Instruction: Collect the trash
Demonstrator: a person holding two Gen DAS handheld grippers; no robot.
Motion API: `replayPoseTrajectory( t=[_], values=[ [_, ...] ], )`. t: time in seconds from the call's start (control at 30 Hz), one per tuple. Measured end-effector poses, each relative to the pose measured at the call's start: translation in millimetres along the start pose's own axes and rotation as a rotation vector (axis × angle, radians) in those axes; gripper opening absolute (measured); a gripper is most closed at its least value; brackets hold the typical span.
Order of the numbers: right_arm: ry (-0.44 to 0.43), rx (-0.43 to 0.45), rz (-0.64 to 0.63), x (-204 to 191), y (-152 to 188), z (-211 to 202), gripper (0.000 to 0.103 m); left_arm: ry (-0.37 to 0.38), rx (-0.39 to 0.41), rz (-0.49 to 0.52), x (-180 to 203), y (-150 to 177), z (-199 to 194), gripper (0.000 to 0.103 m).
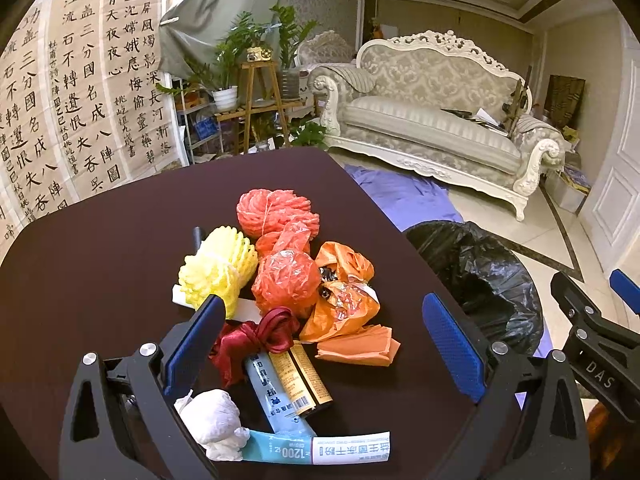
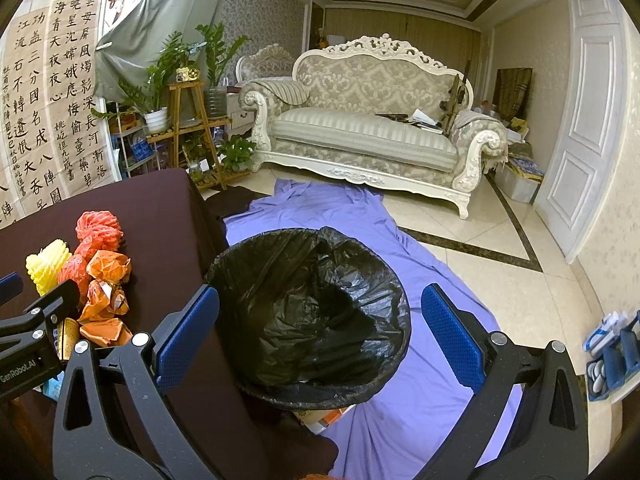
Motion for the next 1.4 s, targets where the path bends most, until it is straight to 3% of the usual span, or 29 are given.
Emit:
replayPoseTrajectory(
  t=[0.13, 0.27, 0.37, 0.43, 0.57, 0.67, 1.0, 1.27, 1.4],
  values=[
    [-0.002, -0.001, 0.001, -0.2, 0.5, 0.4, 0.098, 0.001, 0.001, 0.002, 1.6, -0.6, -0.3, 0.096],
    [0.001, -0.022, 0.0, 2.0, 6.0, 0.9, 0.076, 0.003, -0.001, 0.005, 3.3, -0.8, 0.6, 0.096],
    [-0.007, -0.035, 0.003, 3.2, 11.3, 1.0, 0.076, 0.004, -0.001, 0.003, 4.3, -0.4, 1.1, 0.09],
    [-0.008, -0.034, 0.0, 3.7, 11.1, 1.4, 0.076, 0.016, -0.007, 0.004, 4.4, 0.3, 2.0, 0.072],
    [-0.02, -0.041, -0.009, -4.3, 8.6, 4.9, 0.075, 0.027, -0.028, -0.023, -6.4, 2.5, 5.7, 0.072],
    [-0.036, -0.053, -0.016, -11.3, 7.4, 7.2, 0.066, 0.007, -0.027, -0.029, -18.5, 3.7, 4.0, 0.072],
    [-0.109, -0.069, -0.027, -38.0, -5.3, 12.4, 0.065, -0.088, -0.052, -0.108, -77.6, 0.1, 12.7, 0.071],
    [-0.144, -0.087, -0.051, -58.9, -12.0, 18.5, 0.065, -0.052, -0.129, -0.099, -90.6, -1.9, 36.2, 0.071],
    [-0.161, -0.095, -0.069, -70.8, -13.6, 19.4, 0.065, 0.003, -0.156, -0.105, -93.9, 1.6, 43.4, 0.048]
  ],
)
Point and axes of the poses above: each gripper's, at about its wrist camera, not at the fingertips, and z roughly the way its jaws point, x to its right, y to its underside, the point moved 3 cm from there along z, roughly the way its jaws point, and after that the axes turned 6 degrees about z, right-handed, at the moved point
